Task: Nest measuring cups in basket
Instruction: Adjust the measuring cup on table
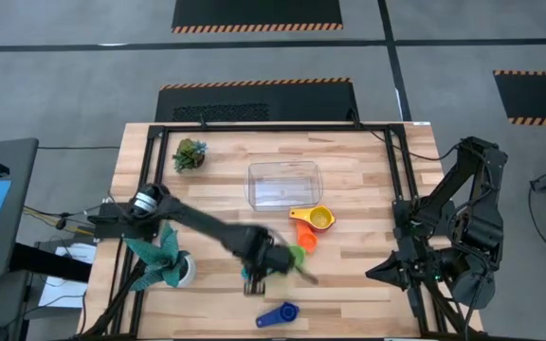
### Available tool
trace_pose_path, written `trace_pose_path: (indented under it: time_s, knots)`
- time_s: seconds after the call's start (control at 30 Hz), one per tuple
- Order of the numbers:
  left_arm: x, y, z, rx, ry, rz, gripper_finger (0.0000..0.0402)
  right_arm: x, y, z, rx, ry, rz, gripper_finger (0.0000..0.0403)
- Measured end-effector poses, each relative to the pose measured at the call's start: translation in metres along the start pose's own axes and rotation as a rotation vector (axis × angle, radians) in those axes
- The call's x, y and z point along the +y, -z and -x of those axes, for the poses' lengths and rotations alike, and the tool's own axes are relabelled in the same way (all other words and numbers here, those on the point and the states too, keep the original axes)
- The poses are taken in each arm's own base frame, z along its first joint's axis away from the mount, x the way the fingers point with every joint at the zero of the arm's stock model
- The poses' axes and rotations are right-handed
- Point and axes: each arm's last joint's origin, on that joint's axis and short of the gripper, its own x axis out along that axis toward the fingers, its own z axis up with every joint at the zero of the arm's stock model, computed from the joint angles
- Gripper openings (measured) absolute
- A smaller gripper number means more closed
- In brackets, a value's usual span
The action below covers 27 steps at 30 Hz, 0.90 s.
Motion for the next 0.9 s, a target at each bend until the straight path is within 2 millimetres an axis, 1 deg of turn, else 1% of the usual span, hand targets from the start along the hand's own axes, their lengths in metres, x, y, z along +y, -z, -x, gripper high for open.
trace_pose_path:
  time_s: [0.1, 0.17, 0.2, 0.27, 0.33, 0.4, 0.5, 0.63, 0.7, 0.77, 0.9]
  knots:
    - [-0.033, -0.001, -0.003, -0.126, 0.053, -0.112, 0.0000, 0.000, 0.000, 0.000, -0.002, 0.003, 0.034, 0.0027]
    - [-0.050, -0.011, -0.004, -0.274, 0.088, -0.187, 0.0000, -0.001, -0.002, -0.002, -0.006, 0.012, 0.055, 0.0027]
    - [-0.054, -0.017, -0.008, -0.331, 0.104, -0.203, 0.0000, -0.002, -0.002, -0.003, -0.009, 0.017, 0.059, 0.0027]
    - [-0.054, -0.030, -0.017, -0.416, 0.120, -0.211, 0.0000, -0.004, -0.005, -0.006, -0.017, 0.031, 0.052, 0.0027]
    - [-0.050, -0.040, -0.034, -0.443, 0.128, -0.198, 0.0000, -0.005, -0.007, -0.009, -0.025, 0.043, 0.042, 0.0027]
    - [-0.046, -0.042, -0.050, -0.406, 0.143, -0.175, 0.0000, -0.006, -0.008, -0.010, -0.030, 0.053, 0.028, 0.0027]
    - [-0.055, -0.039, -0.062, -0.365, 0.207, -0.187, 0.0000, -0.008, -0.010, -0.013, -0.034, 0.063, 0.006, 0.0027]
    - [-0.073, -0.031, -0.066, -0.357, 0.226, -0.224, 0.0000, -0.008, -0.011, -0.013, -0.035, 0.062, 0.000, 0.0027]
    - [-0.078, -0.029, -0.067, -0.361, 0.226, -0.233, 0.0000, -0.007, -0.010, -0.012, -0.034, 0.058, 0.000, 0.0027]
    - [-0.079, -0.028, -0.070, -0.354, 0.225, -0.230, 0.0000, -0.007, -0.010, -0.012, -0.032, 0.053, 0.000, 0.0027]
    - [-0.071, -0.034, -0.075, -0.380, 0.201, -0.228, 0.0000, -0.006, -0.010, -0.012, -0.038, 0.046, -0.011, 0.0027]
